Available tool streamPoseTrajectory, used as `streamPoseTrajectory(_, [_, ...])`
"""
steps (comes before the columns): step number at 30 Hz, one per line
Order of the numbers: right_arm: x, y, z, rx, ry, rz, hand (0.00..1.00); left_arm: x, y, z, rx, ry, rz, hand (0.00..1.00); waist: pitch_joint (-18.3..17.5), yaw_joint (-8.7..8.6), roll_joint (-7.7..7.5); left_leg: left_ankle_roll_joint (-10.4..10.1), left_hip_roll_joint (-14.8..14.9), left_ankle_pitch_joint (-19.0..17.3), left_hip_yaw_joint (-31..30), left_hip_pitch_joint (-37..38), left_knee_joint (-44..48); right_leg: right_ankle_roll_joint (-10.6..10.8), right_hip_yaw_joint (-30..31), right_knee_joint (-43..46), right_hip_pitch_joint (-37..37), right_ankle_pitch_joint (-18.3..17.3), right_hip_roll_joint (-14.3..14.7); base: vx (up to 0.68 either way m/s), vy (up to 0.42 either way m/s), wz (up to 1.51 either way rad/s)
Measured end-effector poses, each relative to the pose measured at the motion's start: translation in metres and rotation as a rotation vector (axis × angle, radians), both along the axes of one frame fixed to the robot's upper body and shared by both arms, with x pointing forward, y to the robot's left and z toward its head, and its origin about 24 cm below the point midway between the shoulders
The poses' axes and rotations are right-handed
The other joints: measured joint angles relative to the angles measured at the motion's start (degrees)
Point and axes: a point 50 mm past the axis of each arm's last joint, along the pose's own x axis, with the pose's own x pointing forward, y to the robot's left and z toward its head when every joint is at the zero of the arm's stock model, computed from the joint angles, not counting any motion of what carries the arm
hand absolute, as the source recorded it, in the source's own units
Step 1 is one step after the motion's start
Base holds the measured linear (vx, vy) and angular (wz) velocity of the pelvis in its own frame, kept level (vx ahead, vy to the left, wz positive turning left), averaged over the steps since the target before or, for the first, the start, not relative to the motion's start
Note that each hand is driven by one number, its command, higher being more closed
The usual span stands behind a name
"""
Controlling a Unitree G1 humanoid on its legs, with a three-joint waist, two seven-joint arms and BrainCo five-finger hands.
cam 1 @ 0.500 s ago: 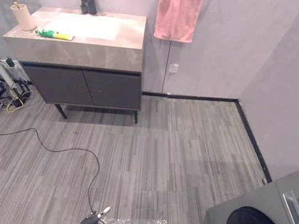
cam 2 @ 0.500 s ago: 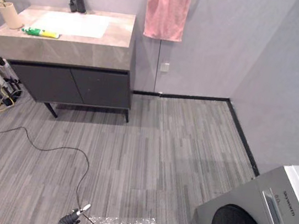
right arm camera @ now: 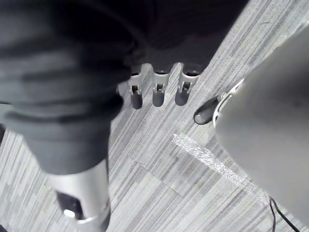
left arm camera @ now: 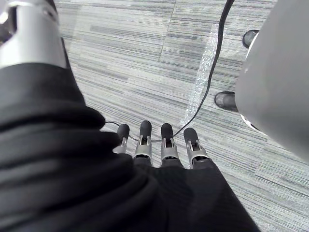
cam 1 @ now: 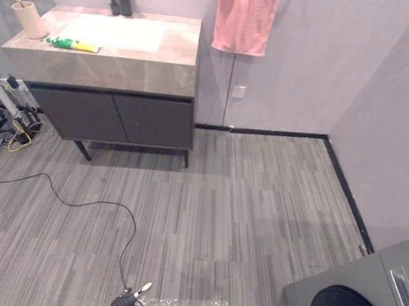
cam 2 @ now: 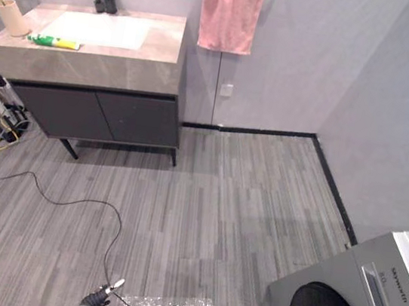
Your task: Organize washtable
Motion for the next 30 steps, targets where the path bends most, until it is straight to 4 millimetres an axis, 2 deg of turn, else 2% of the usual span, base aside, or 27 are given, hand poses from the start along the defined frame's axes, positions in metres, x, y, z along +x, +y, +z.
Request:
streamPoseTrajectory(10, [0.0,0.0,0.0,-0.004,0.005,0.024,0.0,0.001,0.001,0.0,0.002,-0.004,0.003,0.0,0.19,0.01,-0.21,0.09,-0.11,-0.05,0.74,-1.68,-0.26,0.0,0.27,0.05,-2.13,-0.03,-0.09,-0.03,-0.017,-0.04])
streamPoseTrajectory(11, [0.002,0.0,0.0,-0.006,0.0,0.024,0.0,0.002,0.001,0.0,0.0,-0.005,0.006,0.0,0.38,0.05,-0.09,0.41,-0.13,-0.34,0.93,-1.99,-0.12,0.89,0.17,2.21,-3.36,-1.26,-0.41,0.02,-0.006,-0.04])
streamPoseTrajectory(12, [0.004,-0.001,0.001,-0.007,-0.006,0.024,0.0,0.003,0.001,0.001,-0.001,-0.007,0.006,0.0,0.79,-0.03,-0.01,0.73,-0.18,-0.66,1.01,-2.04,0.13,1.45,0.06,4.77,-4.47,-2.68,-0.79,0.02,0.016,-0.05])
streamPoseTrajectory(13, [0.008,-0.002,0.002,-0.008,-0.02,0.018,0.0,0.007,0.0,0.001,-0.002,-0.016,0.004,0.0,1.9,-0.04,0.12,1.52,-0.43,-1.55,1.22,-2.0,1.04,3.6,-0.33,11.89,-7.37,-5.63,-2.01,0.02,0.047,-0.11])
streamPoseTrajectory(14, [0.011,-0.005,0.003,-0.012,-0.033,0.009,0.0,0.01,-0.001,0.002,-0.005,-0.024,-0.001,0.0,2.87,0.05,0.48,2.0,-0.55,-2.26,1.85,-1.91,1.59,4.59,-1.49,21.92,-11.75,-7.29,-3.65,0.01,0.063,-0.16])
streamPoseTrajectory(15, [0.013,-0.005,0.003,-0.009,-0.043,-0.004,0.0,0.011,-0.002,0.002,-0.007,-0.026,-0.006,0.0,3.3,0.06,0.43,2.2,-0.8,-2.52,2.22,-1.68,1.69,4.38,-2.28,27.29,-14.18,-7.44,-4.73,-0.01,0.102,-0.23])
streamPoseTrajectory(16, [0.015,-0.005,0.004,0.005,-0.061,-0.036,0.0,0.013,-0.002,0.003,-0.008,-0.032,-0.014,0.0,4.27,-0.06,0.14,2.73,-1.55,-2.64,2.82,-0.53,1.79,3.68,-4.1,38.03,-18.68,-7.53,-7.81,0.05,0.132,-0.22])
streamPoseTrajectory(17, [0.015,-0.003,0.003,0.024,-0.071,-0.072,0.0,0.013,0.002,0.003,0.001,-0.026,-0.017,0.0,4.82,-0.12,-0.13,3.05,-2.17,-3.23,2.79,1.23,1.68,2.99,-5.95,44.06,-21.48,-8.28,-10.56,0.09,0.121,-0.25])
streamPoseTrajectory(19, [0.014,-0.004,0.003,0.033,-0.076,-0.102,0.0,0.013,0.004,0.003,0.007,-0.023,-0.018,0.0,4.88,-0.14,-0.02,2.6,-1.74,-4.13,3.14,2.53,1.79,2.21,-9.63,44.04,-22.49,-9.56,-12.97,0.13,0.043,-0.19])
streamPoseTrajectory(20, [0.014,-0.005,0.003,0.033,-0.078,-0.11,0.0,0.013,0.004,0.002,0.006,-0.02,-0.018,0.0,4.99,-0.27,0.29,1.94,-0.79,-4.66,3.55,3.06,1.78,2.28,-12.84,39.97,-22.9,-9.61,-14.02,0.16,-0.028,-0.13])
streamPoseTrajectory(22, [0.016,-0.007,0.004,0.031,-0.083,-0.12,0.0,0.015,0.002,0.002,0.0,-0.015,-0.021,0.0,5.51,-0.23,0.86,0.4,1.25,-5.65,3.71,3.93,1.78,1.98,-16.21,30.45,-23.07,-7.81,-14.05,0.21,-0.097,-0.08])
streamPoseTrajectory(24, [0.014,-0.007,0.003,0.032,-0.075,-0.123,0.0,0.016,0.002,0.002,-0.003,-0.017,-0.016,0.0,5.47,-0.14,0.45,-2.22,2.64,-7.32,3.74,4.95,1.97,1.92,-16.81,20.28,-23.88,-1.24,-14.11,0.25,-0.154,0.03])
streamPoseTrajectory(26, [0.011,-0.007,0.002,0.036,-0.063,-0.135,0.0,0.016,0.002,0.002,-0.006,-0.018,-0.003,0.0,5.5,-0.47,0.58,-4.14,4.07,-9.18,3.06,5.84,2.58,0.91,-15.71,20.32,-24.0,1.6,-14.33,0.31,-0.264,0.27])
streamPoseTrajectory(27, [0.008,-0.013,0.003,0.026,-0.055,-0.143,0.0,0.015,0.0,0.002,-0.017,-0.021,0.025,0.0,5.38,-1.4,1.96,-6.05,6.95,-10.94,1.99,5.99,4.3,-0.37,-16.42,23.84,-23.99,1.25,-13.22,0.51,-0.446,0.51])
streamPoseTrajectory(28, [0.007,-0.018,0.003,0.018,-0.059,-0.166,0.0,0.011,0.001,0.001,-0.019,-0.013,0.048,0.0,4.7,-1.6,2.63,-7.18,9.01,-11.87,1.36,5.09,7.41,-0.98,-17.67,25.49,-23.72,-2.24,-11.9,0.59,-0.502,0.31])
streamPoseTrajectory(29, [0.007,-0.016,0.003,0.028,-0.059,-0.192,0.0,0.012,0.002,0.001,-0.023,-0.02,0.077,0.0,4.53,-1.26,2.59,-7.23,11.46,-11.78,1.8,0.76,17.09,-1.8,-18.03,25.73,-23.2,-4.21,-10.61,0.64,-0.523,0.07])
streamPoseTrajectory(30, [0.005,-0.018,0.003,0.027,-0.062,-0.218,0.0,0.012,0.001,0.001,-0.043,-0.027,0.132,0.0,4.95,-1.19,3.34,-5.88,14.83,-10.81,2.05,-4.02,30.25,-3.13,-18.89,24.62,-20.45,-5.35,-8.39,0.55,-0.443,-0.17])
